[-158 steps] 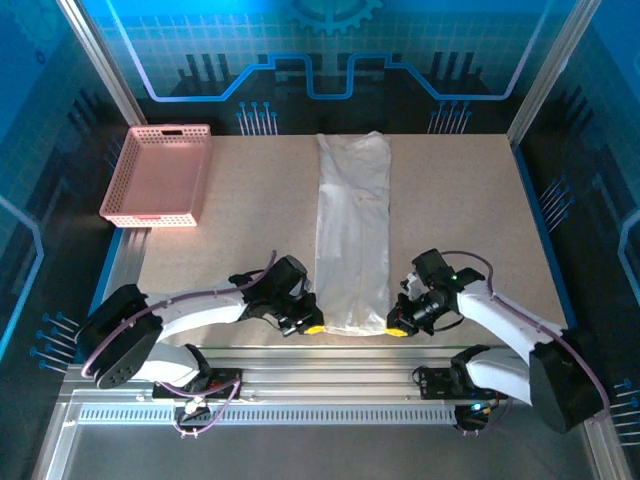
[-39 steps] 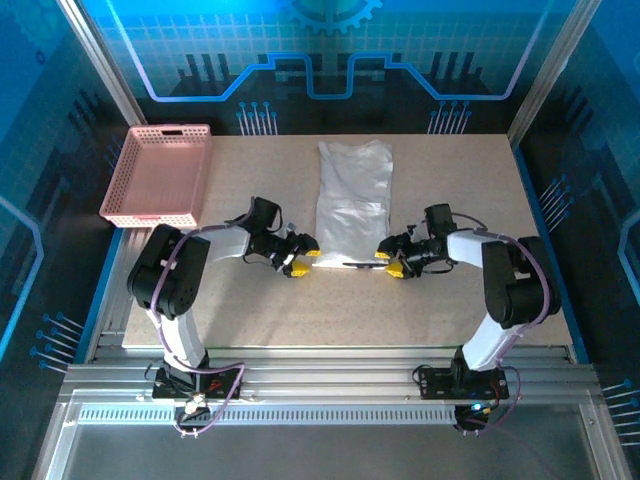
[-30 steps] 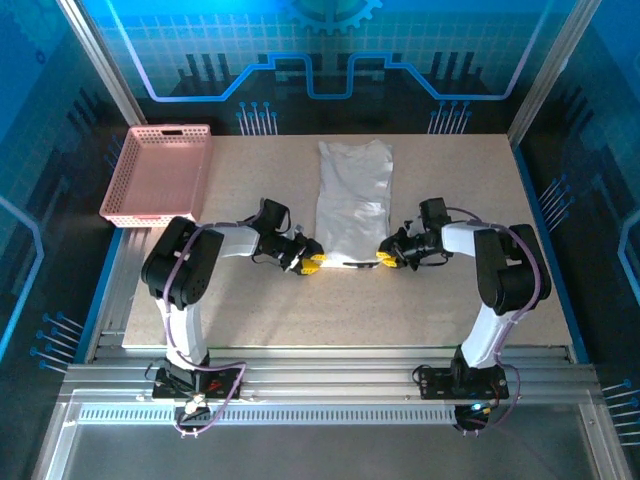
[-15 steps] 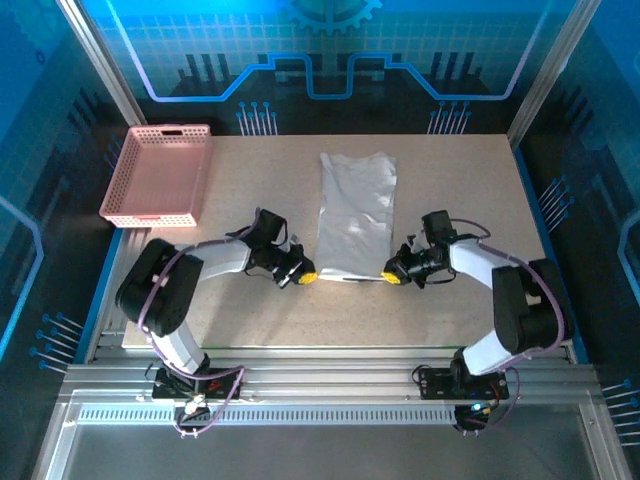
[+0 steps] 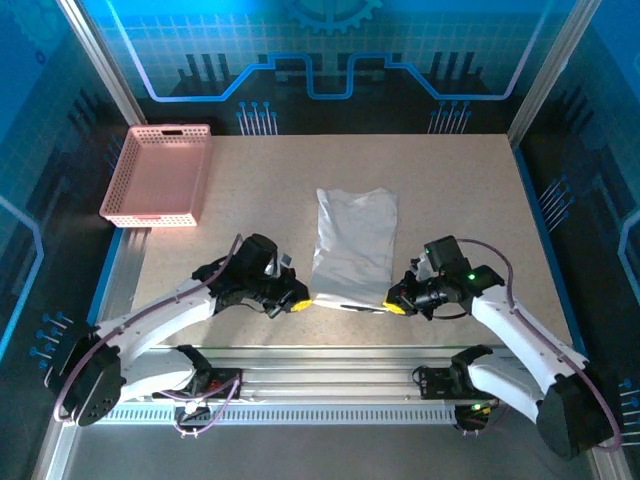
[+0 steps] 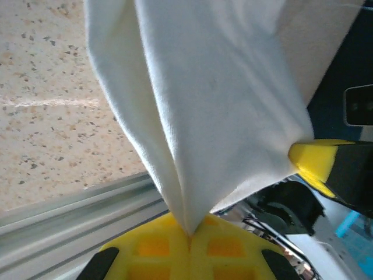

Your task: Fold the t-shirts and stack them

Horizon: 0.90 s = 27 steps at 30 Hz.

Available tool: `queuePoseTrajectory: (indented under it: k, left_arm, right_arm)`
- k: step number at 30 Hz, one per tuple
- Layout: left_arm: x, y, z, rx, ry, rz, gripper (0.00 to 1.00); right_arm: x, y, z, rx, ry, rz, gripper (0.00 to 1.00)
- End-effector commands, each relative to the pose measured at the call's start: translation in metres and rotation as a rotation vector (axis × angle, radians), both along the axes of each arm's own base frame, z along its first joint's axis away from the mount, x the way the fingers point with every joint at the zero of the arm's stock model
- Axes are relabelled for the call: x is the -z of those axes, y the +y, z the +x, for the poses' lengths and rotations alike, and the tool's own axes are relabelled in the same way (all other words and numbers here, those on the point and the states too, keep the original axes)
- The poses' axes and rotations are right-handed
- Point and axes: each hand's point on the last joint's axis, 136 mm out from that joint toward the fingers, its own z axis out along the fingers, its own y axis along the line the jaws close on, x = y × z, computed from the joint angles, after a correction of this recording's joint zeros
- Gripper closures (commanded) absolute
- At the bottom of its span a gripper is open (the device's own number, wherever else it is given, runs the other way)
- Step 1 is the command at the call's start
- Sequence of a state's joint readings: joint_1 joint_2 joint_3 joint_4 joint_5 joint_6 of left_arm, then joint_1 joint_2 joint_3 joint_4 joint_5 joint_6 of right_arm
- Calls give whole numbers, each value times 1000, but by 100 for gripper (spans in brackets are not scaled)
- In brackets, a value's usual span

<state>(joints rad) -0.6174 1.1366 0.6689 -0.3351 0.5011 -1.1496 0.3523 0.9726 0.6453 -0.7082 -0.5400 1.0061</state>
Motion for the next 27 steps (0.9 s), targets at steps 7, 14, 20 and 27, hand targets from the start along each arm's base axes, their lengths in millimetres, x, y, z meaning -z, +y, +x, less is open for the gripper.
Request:
queuePoseTrajectory:
  k: [7,14,20,27]
  left_arm:
    - [-64,-8,91,-31,-90,-39,100]
    - [-80,-4,166,-32,-177,-50,100]
    - [-59,-2,215,-48,-170,-50,100]
    - [-31,-3,261,-43,-151,-44,100]
  right_arm:
    - [-58,-5,80,4,-110,-13,95]
    - [-69,-20,162,-6,-163,-18,95]
    - [-47,-34,206,-28,-122,-42,95]
    - [-17,-48,234,-13,-67,-56,95]
